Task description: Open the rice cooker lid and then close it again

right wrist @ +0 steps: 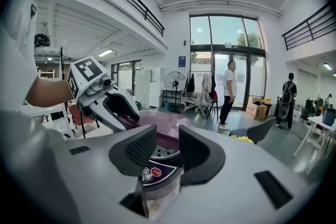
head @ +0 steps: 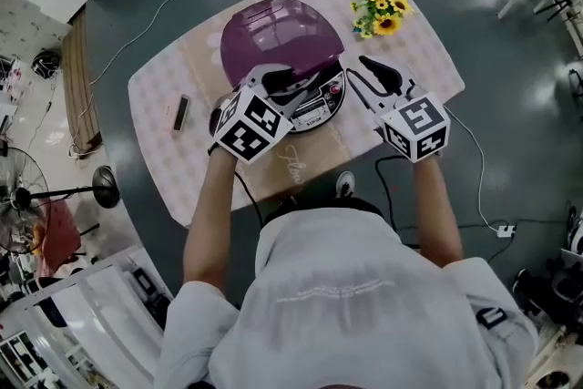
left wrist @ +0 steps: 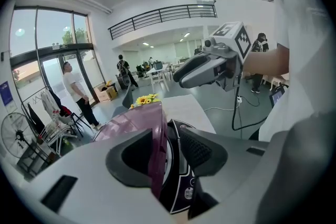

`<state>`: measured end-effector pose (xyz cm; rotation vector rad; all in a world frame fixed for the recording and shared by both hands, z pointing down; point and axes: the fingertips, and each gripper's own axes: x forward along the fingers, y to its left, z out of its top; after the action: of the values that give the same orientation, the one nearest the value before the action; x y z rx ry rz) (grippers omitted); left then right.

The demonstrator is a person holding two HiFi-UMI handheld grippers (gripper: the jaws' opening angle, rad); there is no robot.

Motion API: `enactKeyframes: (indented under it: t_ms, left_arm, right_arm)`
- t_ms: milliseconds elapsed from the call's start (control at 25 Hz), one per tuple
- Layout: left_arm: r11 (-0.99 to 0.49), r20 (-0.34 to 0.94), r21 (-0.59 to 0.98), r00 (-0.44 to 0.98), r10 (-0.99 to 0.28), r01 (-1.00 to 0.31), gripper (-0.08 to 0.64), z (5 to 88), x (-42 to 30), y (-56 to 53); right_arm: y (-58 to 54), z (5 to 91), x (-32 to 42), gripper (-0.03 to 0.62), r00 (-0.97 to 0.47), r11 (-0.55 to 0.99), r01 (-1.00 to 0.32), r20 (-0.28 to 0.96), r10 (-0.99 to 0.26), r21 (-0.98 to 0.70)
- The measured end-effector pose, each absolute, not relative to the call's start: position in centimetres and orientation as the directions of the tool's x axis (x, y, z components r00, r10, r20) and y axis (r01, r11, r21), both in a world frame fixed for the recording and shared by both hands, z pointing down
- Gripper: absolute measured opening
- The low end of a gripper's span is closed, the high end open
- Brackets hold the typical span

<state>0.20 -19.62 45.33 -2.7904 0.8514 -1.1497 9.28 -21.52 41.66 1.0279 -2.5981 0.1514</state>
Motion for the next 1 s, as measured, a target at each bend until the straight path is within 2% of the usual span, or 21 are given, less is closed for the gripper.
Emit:
enactKeyframes:
  t_ms: [1000]
  left_arm:
    - [-0.88, 0.704, -0.075, 0.601, -0.38, -0.469, 0.176, 51.7, 0.8, -17.6]
  right_arm:
    - [-20.3, 45.8, 8.9, 0.149, -0.666, 0.736, -0.677, 0.439, -0.603, -0.018]
